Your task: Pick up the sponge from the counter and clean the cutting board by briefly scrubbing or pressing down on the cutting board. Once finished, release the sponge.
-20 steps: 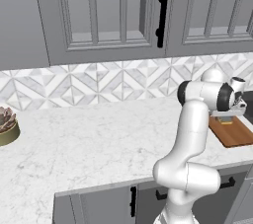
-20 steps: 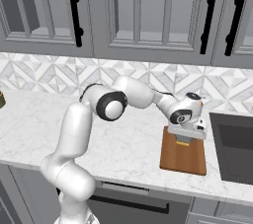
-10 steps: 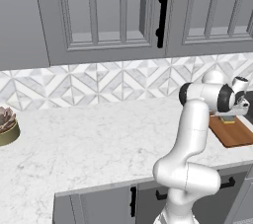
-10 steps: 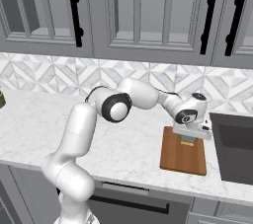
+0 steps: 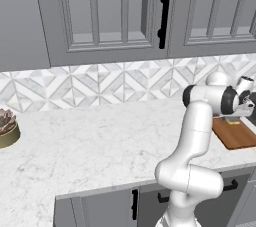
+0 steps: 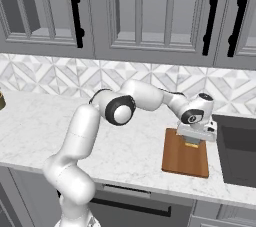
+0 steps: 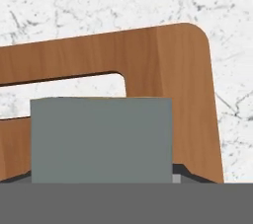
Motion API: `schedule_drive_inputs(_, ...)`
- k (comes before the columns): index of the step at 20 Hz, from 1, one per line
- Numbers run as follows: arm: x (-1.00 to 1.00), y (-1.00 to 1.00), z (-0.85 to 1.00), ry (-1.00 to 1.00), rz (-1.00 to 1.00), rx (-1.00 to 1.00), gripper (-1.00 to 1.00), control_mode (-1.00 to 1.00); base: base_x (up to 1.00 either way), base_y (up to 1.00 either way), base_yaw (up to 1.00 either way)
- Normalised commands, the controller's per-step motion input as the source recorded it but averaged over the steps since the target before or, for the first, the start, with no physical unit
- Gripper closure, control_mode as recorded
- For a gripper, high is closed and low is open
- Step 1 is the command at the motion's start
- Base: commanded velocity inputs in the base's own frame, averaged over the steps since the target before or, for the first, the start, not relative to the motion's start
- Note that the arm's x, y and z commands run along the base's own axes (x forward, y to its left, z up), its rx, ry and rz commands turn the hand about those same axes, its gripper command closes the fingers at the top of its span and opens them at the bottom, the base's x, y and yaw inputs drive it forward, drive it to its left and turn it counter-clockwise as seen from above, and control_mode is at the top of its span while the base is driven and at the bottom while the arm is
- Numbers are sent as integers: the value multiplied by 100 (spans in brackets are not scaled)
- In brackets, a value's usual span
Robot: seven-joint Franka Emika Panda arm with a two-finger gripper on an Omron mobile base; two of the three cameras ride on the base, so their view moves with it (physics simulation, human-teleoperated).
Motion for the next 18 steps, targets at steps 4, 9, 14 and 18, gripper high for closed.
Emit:
schedule_drive_inputs(4, -53, -9, -37, 0, 0, 0, 100, -100, 0, 0, 0)
schedule_drive_inputs(9, -62, 0, -76, 0, 0, 0, 100, -100, 0, 0, 0)
schedule_drive_inputs(14, -43, 0, -94, 0, 0, 0, 100, -100, 0, 0, 0)
schedule_drive_inputs(18, -66, -5, -19, 0, 0, 0, 100, -100, 0, 0, 0)
